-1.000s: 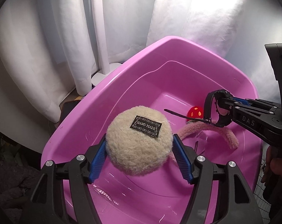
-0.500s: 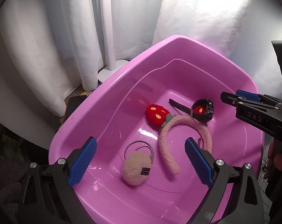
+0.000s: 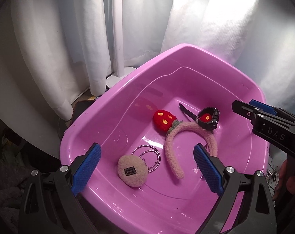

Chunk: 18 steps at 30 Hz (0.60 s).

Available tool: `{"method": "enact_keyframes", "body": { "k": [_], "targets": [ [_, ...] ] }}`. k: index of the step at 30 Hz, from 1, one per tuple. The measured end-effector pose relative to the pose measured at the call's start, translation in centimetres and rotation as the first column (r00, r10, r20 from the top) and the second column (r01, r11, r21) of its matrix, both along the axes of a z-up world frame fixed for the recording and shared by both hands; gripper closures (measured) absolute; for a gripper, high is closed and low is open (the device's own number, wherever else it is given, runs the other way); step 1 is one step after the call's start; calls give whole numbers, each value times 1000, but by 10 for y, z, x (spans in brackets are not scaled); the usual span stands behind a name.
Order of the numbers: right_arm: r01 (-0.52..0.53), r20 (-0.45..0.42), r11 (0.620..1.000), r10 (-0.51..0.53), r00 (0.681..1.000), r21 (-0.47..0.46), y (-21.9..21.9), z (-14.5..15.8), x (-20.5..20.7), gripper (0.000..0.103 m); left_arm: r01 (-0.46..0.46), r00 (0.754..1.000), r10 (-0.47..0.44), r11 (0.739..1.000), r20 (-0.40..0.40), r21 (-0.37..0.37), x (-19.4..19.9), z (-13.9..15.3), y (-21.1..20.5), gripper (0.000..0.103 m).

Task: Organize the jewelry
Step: 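Open the left gripper over the tub while the right gripper releases the watch, then withdraw both open grippers from the tub back over the table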

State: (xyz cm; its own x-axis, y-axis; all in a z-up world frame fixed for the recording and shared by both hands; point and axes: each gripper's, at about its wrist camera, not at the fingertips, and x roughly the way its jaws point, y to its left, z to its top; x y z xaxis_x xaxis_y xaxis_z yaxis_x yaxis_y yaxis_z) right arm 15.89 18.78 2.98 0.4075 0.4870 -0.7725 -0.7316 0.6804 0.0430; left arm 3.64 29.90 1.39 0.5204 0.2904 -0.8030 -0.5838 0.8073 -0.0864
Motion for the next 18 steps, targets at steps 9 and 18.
{"method": "enact_keyframes", "body": {
  "k": [9,18],
  "targets": [
    [59,109,972,-86,990,228,-70,38,-49,34,-54,980,45,998,194,42,-30,37,-21,7],
    [199,74,935,-229,971,292,-203,23,-77,32,-11,961,-13,996,275,86,-40,57,-88,6]
  ]
}}
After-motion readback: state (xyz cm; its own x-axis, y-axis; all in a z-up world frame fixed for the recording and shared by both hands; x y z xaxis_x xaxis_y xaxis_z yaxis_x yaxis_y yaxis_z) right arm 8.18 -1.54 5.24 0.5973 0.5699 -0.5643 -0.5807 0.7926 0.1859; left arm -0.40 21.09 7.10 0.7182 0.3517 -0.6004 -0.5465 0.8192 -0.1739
